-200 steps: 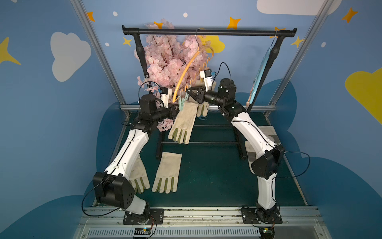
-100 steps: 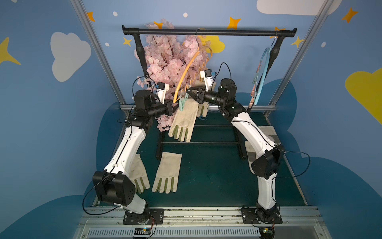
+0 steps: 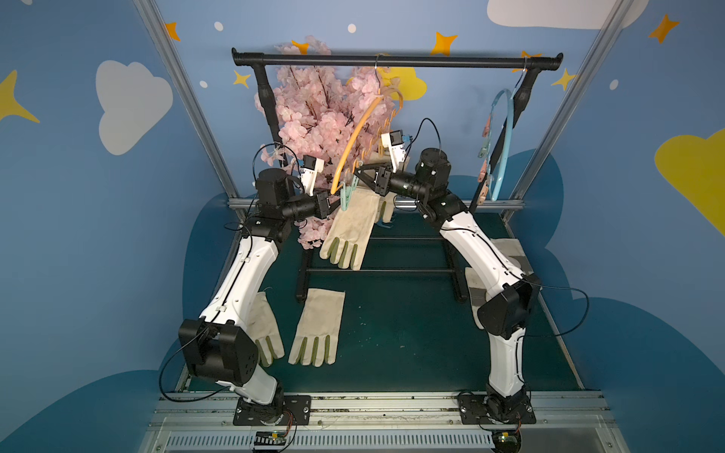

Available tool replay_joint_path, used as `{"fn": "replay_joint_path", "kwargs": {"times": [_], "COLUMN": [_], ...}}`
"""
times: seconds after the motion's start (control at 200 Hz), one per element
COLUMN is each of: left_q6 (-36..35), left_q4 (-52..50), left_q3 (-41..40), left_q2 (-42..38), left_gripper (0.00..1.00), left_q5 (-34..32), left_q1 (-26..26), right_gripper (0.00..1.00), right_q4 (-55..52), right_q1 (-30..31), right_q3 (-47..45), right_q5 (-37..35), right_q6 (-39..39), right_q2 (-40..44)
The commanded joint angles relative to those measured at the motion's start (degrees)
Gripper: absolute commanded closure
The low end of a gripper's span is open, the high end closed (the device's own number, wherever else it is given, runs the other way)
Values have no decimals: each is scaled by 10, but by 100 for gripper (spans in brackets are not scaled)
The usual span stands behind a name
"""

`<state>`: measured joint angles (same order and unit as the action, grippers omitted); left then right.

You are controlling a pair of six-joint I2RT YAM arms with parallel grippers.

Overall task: Clip the gloves onto a hanger to dry
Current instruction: Clamp the glove onto the hanger.

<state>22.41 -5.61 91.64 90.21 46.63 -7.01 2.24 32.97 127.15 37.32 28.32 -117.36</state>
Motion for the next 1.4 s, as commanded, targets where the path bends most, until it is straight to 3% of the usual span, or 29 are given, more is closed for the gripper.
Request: {"fn": "replay_joint_path", "kwargs": {"times": [0.0, 0.466, 0.591, 0.901, 1.021, 1.091, 1.162, 1.227, 1.397], "left_q6": [5, 45, 43, 21, 16, 13, 7, 0, -22], "left_q4": [19, 66, 61, 42, 33, 25, 12, -1, -58], "left_q3": [14, 44, 37, 9, 2, 1, -3, -12, -53], "left_q2": [-1, 22, 20, 12, 12, 12, 6, -6, -58], "left_gripper": [97, 97, 97, 97, 85, 65, 61, 48, 39], "left_q5": [17, 17, 20, 10, 4, 1, -8, -21, -81], "left_q1": [5, 9, 9, 9, 9, 9, 9, 9, 10], "right_gripper": [78, 76, 57, 34, 28, 27, 25, 25, 23], "right_q4": [18, 17, 16, 14, 18, 20, 24, 30, 49], "right_q1": [-5, -1, -2, -5, -5, -5, -5, -5, -5], "right_q3": [-4, -6, -6, -11, -27, -41, -61, -87, -171], "right_q5": [4, 13, 9, -6, -17, -22, -31, -39, -80], "right_q6": [5, 8, 8, 5, 2, 0, -2, -7, -29], "right_q2": [8, 6, 8, 12, 22, 31, 43, 61, 120]}}
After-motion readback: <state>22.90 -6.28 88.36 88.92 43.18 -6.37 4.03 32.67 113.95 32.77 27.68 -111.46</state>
